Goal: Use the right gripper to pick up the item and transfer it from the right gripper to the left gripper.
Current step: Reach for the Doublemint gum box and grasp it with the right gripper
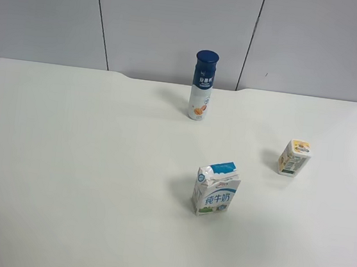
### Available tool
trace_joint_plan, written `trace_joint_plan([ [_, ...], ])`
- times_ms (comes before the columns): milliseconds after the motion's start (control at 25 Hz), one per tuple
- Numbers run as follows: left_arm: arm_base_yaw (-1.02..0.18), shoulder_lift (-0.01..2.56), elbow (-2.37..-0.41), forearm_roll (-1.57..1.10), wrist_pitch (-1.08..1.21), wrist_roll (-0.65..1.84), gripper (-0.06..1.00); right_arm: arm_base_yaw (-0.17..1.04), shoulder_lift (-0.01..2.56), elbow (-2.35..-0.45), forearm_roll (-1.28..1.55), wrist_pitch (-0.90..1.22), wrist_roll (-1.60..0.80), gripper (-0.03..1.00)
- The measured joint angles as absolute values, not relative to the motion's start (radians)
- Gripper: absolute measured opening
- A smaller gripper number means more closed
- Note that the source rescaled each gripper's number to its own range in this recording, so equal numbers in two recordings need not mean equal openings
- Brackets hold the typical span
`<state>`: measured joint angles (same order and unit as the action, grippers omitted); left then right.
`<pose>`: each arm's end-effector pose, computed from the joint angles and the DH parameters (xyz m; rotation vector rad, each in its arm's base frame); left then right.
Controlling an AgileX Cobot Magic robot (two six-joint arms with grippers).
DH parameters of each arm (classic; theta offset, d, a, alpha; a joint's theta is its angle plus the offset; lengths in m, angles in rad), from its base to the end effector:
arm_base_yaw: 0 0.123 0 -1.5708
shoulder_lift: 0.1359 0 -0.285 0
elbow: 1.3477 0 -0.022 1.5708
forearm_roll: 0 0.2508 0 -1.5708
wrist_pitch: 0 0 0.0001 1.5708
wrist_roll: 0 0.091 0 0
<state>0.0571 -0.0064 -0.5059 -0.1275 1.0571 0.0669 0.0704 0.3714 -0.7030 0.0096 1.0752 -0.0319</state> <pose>-0.0061 -0.0105 0.2797 0.0164 2.0226 -0.0737 0.0429 0.0038 0.3279 -0.1134 2.2245 0.0330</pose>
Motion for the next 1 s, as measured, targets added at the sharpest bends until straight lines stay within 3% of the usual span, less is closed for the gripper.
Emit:
trace_joint_plan([
  [480,0.057,-0.006,-0.506,-0.128,1.057,0.067,1.00,0.070,0.942,-0.950,0.010,1.078,0.106,1.00],
  [1000,0.057,-0.006,-0.506,-0.128,1.057,0.067,1.00,0.070,1.381,-1.112,0.007,1.078,0.228,1.00],
])
